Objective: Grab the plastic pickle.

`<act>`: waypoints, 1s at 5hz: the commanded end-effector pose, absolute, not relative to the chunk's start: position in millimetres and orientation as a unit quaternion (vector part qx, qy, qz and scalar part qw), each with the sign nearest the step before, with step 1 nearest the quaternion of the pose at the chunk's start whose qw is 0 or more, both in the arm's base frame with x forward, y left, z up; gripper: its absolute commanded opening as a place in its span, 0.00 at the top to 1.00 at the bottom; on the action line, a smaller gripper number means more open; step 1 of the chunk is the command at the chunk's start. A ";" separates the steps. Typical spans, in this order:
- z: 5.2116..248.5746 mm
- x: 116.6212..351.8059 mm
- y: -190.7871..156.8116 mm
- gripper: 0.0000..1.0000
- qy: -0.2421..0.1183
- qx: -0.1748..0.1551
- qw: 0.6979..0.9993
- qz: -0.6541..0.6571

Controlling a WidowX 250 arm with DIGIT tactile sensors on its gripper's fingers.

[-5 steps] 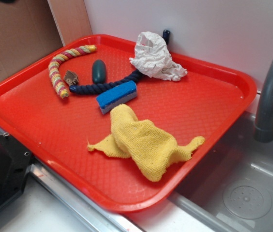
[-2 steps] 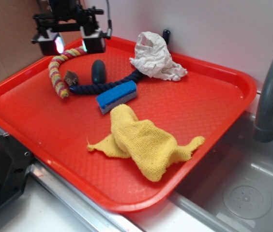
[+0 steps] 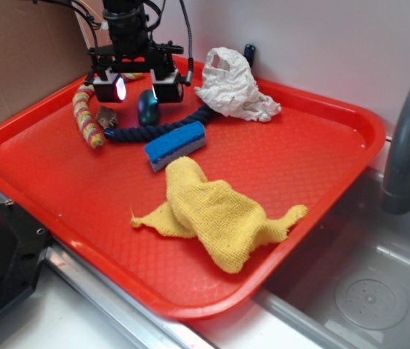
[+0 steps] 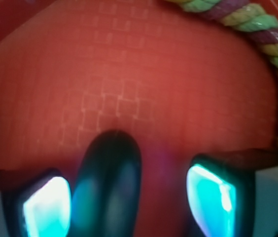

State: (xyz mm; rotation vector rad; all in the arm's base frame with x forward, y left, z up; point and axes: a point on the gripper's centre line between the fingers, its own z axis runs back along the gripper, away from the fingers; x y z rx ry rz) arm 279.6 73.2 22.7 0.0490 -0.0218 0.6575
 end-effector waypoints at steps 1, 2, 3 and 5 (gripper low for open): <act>39.2 268.0 70.6 1.00 -0.019 -0.005 0.945 0.327; 88.0 256.6 66.3 1.00 -0.074 -0.017 0.967 0.243; 137.9 235.2 54.5 1.00 -0.083 -0.017 0.984 0.156; 223.3 199.6 18.2 1.00 -0.045 -0.056 0.995 0.065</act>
